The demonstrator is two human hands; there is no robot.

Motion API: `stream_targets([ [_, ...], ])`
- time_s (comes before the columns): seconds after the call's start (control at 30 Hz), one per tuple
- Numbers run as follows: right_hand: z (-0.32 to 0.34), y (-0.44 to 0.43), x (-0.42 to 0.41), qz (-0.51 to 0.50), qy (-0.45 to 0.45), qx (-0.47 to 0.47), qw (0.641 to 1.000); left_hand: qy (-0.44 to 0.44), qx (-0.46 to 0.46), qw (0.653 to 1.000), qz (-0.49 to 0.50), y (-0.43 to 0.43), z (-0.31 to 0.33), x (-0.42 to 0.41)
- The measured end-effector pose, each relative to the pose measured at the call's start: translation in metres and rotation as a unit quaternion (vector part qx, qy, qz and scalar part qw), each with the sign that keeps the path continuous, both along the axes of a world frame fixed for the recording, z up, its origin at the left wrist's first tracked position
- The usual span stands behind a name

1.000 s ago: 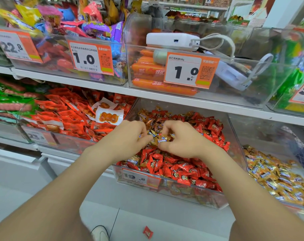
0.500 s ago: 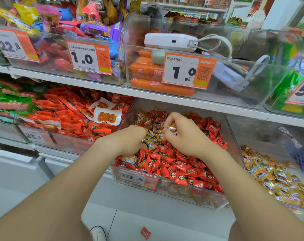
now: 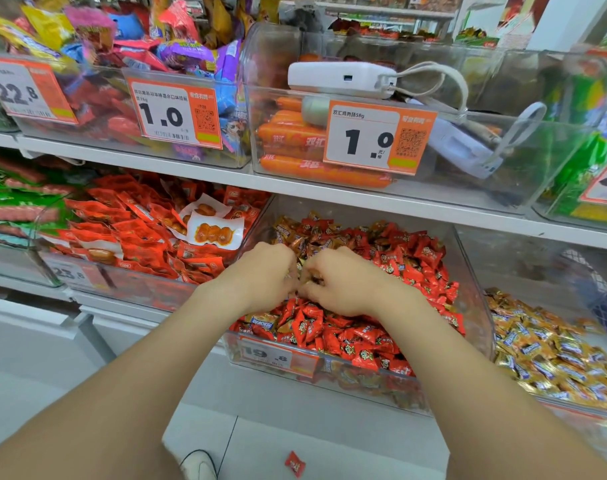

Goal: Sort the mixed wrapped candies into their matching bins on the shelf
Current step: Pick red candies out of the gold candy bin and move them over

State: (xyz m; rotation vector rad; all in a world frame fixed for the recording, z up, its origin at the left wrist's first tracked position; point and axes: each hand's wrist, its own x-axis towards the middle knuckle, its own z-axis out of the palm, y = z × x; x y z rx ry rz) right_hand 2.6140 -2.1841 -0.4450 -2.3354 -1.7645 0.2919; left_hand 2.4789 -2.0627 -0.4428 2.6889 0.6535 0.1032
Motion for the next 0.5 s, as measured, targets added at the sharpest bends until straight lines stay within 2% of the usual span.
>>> stream_targets([
  [0.1,0.009,-0.008,0.003,-0.045,0.055,0.076,0.995,-0.064,-0.029,0.997,0.016,-0.005,0.009,-0.006],
  [0.2,0.022,-0.026,0.008,-0.076,0.04,0.144,0.986,-0.116,-0.058,0.991,0.014,-0.012,0.017,-0.012],
  [0.3,0.034,-0.05,0.008,-0.109,0.045,0.177,0.977,-0.19,-0.155,0.968,0.052,-0.023,0.023,-0.012],
  [0.4,0.045,-0.079,0.005,-0.151,0.179,0.177,0.956,-0.231,-0.312,0.917,0.097,-0.042,0.03,-0.014],
  [0.5,0.054,-0.114,0.008,-0.161,0.351,0.187,0.903,-0.216,-0.402,0.887,0.079,-0.068,0.033,-0.015],
])
